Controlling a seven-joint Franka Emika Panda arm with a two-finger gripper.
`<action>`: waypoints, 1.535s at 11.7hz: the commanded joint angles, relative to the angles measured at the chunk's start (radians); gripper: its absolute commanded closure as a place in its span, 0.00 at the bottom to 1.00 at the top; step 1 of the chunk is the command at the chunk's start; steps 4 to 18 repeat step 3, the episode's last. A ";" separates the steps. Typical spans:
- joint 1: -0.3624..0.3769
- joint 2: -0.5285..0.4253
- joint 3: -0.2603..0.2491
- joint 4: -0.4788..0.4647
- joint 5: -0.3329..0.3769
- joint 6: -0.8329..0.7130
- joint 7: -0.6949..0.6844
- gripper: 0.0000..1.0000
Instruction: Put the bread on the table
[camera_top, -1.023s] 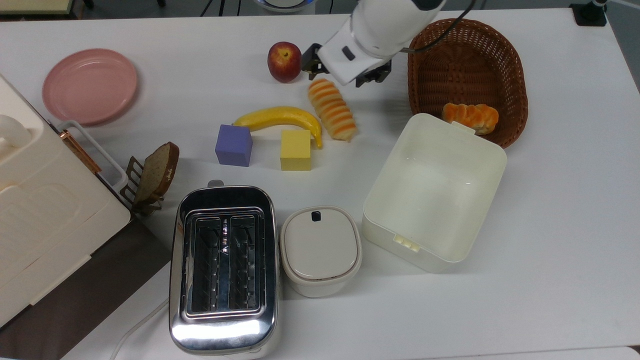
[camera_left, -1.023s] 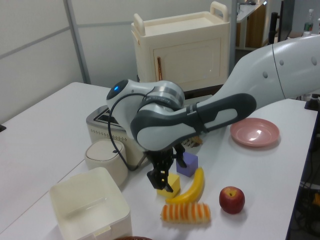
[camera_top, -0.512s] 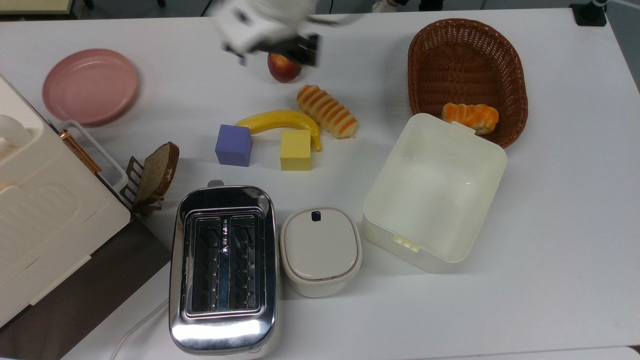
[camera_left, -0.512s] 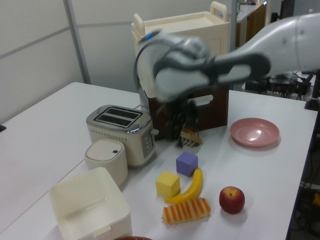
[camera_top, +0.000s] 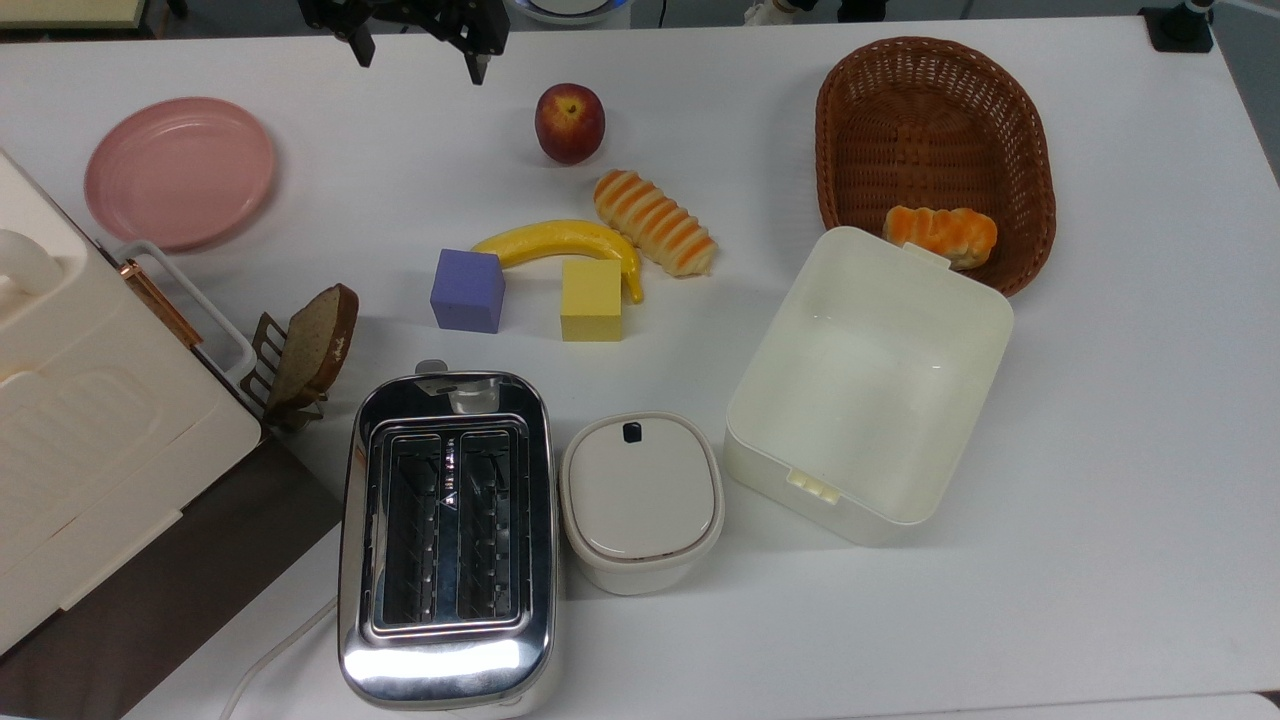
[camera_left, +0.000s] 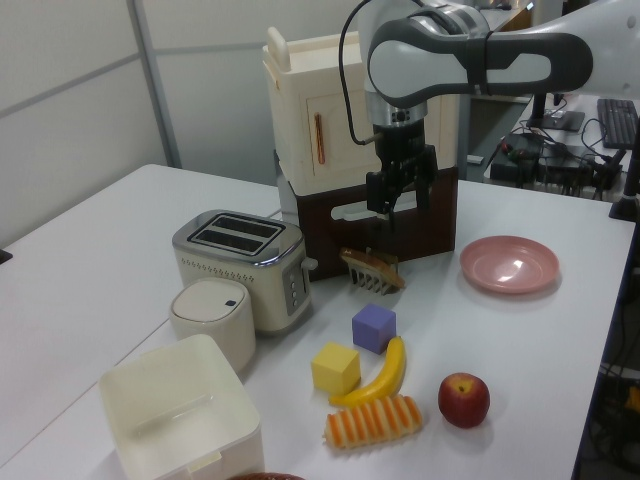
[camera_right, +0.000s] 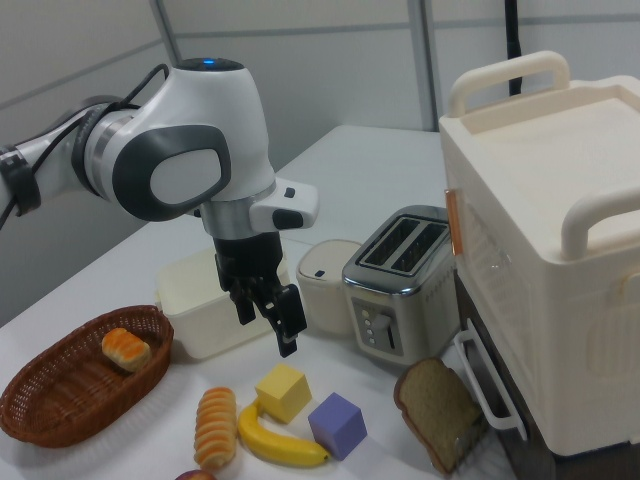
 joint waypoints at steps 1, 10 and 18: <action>-0.014 -0.007 0.019 0.001 0.021 0.013 0.000 0.00; -0.013 -0.005 0.014 0.009 0.022 0.011 0.009 0.00; -0.013 -0.005 0.014 0.009 0.022 0.011 0.009 0.00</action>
